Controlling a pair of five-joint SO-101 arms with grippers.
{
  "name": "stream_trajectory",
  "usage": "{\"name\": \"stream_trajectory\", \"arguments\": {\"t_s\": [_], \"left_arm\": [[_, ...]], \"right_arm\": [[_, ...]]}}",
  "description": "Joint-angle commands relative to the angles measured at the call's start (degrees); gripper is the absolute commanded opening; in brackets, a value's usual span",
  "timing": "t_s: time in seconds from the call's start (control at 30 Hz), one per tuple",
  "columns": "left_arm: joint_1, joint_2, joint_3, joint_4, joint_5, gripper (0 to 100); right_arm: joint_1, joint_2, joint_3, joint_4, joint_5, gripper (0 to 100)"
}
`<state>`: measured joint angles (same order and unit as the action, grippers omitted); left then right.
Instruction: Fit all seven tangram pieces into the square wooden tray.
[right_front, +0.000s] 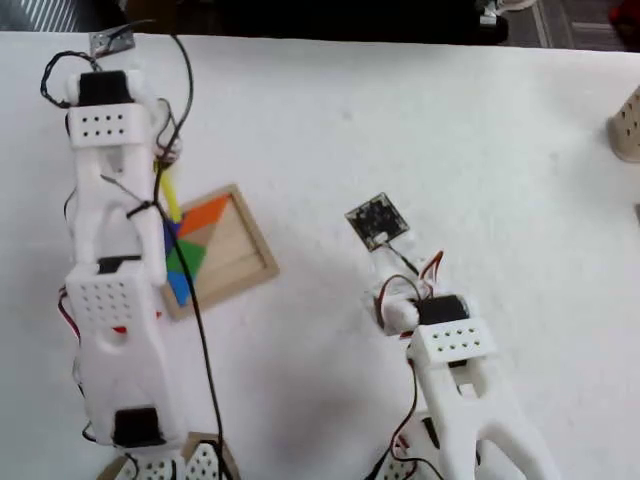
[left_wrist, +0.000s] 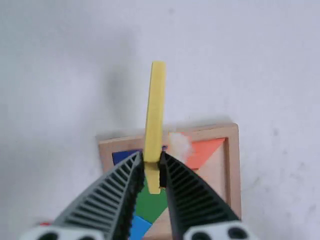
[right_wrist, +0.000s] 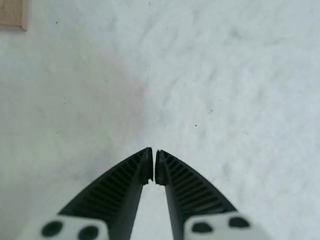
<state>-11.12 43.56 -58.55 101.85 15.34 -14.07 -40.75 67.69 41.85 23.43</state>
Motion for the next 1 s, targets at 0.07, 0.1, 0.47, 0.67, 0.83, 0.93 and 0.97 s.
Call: {"name": "stream_trajectory", "arguments": {"t_s": [0.07, 0.1, 0.47, 0.67, 0.83, 0.93, 0.97], "left_arm": [[6.1, -19.3, 20.0, -1.1, -0.1, 2], [7.1, -21.1, 23.2, -2.1, -0.2, 2], [16.1, -36.5, 57.1, -20.8, -14.9, 2], [18.3, -43.8, 72.2, -35.7, -24.8, 2], [18.6, -44.5, 79.1, -43.4, -27.4, 2], [18.6, -44.5, 80.8, -45.5, -28.7, 2], [18.5, -44.6, 81.0, -45.6, -29.0, 2]], "right_arm": [[0.4, -0.7, -0.6, -1.2, 0.2, 1.8], [0.4, -0.7, -0.6, -1.2, 0.2, 1.8], [0.4, -0.7, -0.6, -1.2, 0.2, 1.8], [0.4, -0.7, -0.6, -1.2, 0.2, 1.8], [0.4, -0.7, -0.6, -1.2, 0.2, 1.8], [0.4, -0.5, -0.6, -1.2, 0.2, 1.8], [0.4, -0.4, -0.6, -1.2, 0.2, 1.8]]}}
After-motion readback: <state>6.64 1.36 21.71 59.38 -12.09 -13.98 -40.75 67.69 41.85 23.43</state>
